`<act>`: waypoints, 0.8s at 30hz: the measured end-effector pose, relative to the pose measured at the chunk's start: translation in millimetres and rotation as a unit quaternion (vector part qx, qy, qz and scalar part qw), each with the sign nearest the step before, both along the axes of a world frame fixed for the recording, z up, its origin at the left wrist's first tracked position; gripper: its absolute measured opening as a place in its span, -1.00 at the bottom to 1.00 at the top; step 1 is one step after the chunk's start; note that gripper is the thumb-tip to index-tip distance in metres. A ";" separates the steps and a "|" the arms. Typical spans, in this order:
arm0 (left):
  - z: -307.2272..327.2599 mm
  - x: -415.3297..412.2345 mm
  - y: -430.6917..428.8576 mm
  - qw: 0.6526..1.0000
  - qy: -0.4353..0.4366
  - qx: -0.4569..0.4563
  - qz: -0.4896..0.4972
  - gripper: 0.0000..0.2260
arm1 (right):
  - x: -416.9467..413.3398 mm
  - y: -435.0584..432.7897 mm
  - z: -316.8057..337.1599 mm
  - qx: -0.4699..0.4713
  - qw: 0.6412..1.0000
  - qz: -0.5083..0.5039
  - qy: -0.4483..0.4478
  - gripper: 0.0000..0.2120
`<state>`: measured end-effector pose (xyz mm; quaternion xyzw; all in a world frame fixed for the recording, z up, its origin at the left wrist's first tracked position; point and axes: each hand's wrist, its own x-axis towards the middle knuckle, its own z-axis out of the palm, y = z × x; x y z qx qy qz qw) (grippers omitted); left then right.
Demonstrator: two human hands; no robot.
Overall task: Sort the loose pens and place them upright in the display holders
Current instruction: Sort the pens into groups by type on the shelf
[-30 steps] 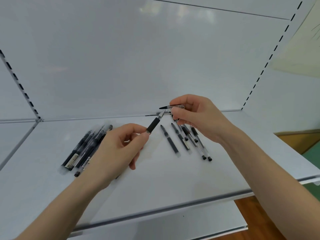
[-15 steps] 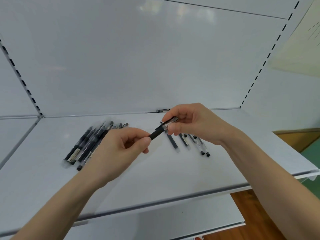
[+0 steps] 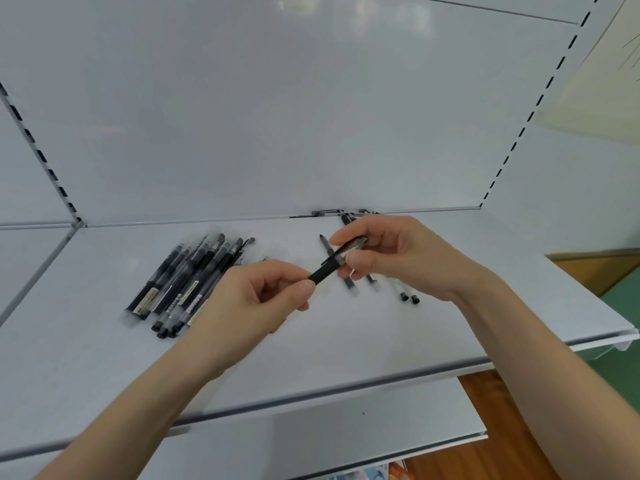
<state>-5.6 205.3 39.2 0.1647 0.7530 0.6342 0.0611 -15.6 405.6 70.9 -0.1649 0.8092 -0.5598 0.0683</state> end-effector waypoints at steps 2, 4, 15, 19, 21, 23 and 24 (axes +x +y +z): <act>1.3 -1.3 -0.3 1.000 0.007 0.008 0.010 -0.90 | 0.7 -1.8 0.7 -0.065 0.998 -0.016 -0.005 -0.79; 1.7 -1.3 0.0 1.000 -0.001 0.017 0.015 -0.90 | 0.0 -5.3 -1.2 -0.132 0.990 -0.044 -0.020 -0.83; 7.1 0.3 1.9 0.995 -0.076 0.061 -0.005 -0.92 | -5.1 -13.2 -2.4 -0.163 0.983 -0.088 0.020 -0.89; 6.3 -0.9 1.4 0.997 -0.048 0.058 0.005 -0.88 | -4.3 -16.8 -6.2 -0.149 0.985 -0.082 0.027 -0.88; 5.2 -2.3 1.0 0.997 -0.050 0.064 0.007 -0.87 | -4.0 -18.6 -8.0 -0.146 0.986 -0.081 0.027 -0.86; 3.9 -3.5 1.4 0.996 -0.053 0.069 0.004 -0.87 | -4.8 -19.8 -9.0 -0.139 0.987 -0.078 0.028 -0.85; 2.7 -3.7 1.8 0.996 -0.052 0.069 0.004 -0.87 | -5.3 -20.1 -9.5 -0.137 0.987 -0.076 0.026 -0.85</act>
